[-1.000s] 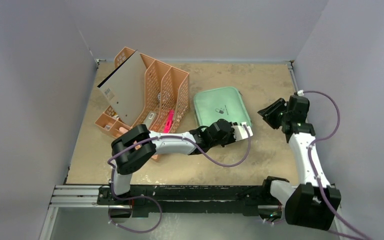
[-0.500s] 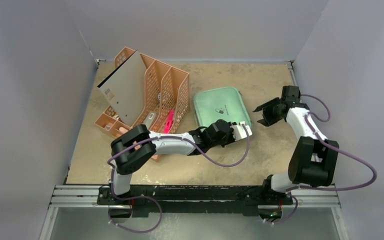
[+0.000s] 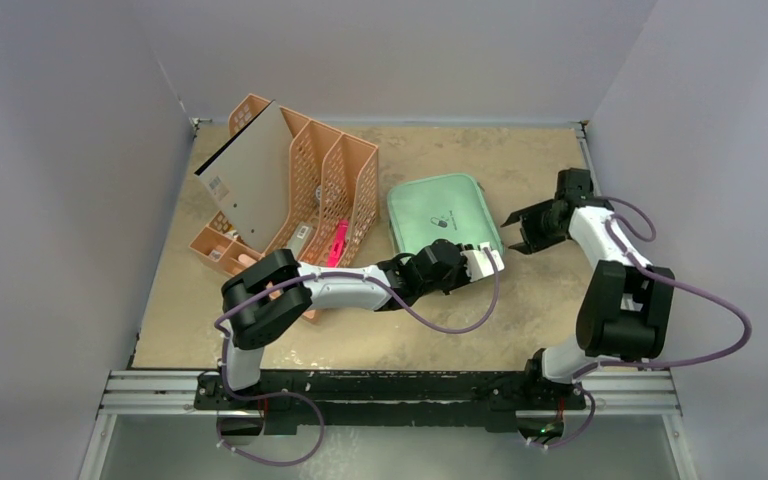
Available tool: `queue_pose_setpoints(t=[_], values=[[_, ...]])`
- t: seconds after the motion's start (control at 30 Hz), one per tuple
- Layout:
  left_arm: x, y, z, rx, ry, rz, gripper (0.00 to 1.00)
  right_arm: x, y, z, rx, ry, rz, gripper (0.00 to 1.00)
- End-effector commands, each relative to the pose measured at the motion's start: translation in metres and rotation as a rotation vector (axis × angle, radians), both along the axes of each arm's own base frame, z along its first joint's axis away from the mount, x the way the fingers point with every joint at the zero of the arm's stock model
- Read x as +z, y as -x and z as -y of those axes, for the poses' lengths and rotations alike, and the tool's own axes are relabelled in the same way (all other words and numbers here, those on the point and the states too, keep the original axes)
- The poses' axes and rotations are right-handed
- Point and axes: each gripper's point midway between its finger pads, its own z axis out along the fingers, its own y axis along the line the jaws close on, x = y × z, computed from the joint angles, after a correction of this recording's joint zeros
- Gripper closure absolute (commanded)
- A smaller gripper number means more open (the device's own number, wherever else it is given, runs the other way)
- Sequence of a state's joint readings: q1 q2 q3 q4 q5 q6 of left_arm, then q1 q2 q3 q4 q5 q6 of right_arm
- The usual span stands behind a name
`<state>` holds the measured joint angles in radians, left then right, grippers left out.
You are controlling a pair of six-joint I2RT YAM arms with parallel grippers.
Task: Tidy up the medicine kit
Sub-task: Zip the medicine box at the center of the board.
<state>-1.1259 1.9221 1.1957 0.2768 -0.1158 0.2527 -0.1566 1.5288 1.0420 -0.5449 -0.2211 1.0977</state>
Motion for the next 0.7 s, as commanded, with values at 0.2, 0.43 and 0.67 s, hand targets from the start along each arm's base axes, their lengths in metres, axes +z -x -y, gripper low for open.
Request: queue_pose_setpoints(t=[0.2,0.43,0.67], values=[[-0.008,0.004,-0.005,0.022,0.014,-0.060,0.75,-0.016,0.006,-0.016,0.028,-0.036,-0.039,0.72],[-0.010,0.001,0.002,0.033,0.029,-0.073,0.75,-0.015,0.021,-0.009,0.068,0.043,-0.023,1.00],[-0.016,-0.011,0.010,0.099,0.049,-0.095,0.75,-0.015,0.027,-0.013,0.165,0.074,0.074,1.00]])
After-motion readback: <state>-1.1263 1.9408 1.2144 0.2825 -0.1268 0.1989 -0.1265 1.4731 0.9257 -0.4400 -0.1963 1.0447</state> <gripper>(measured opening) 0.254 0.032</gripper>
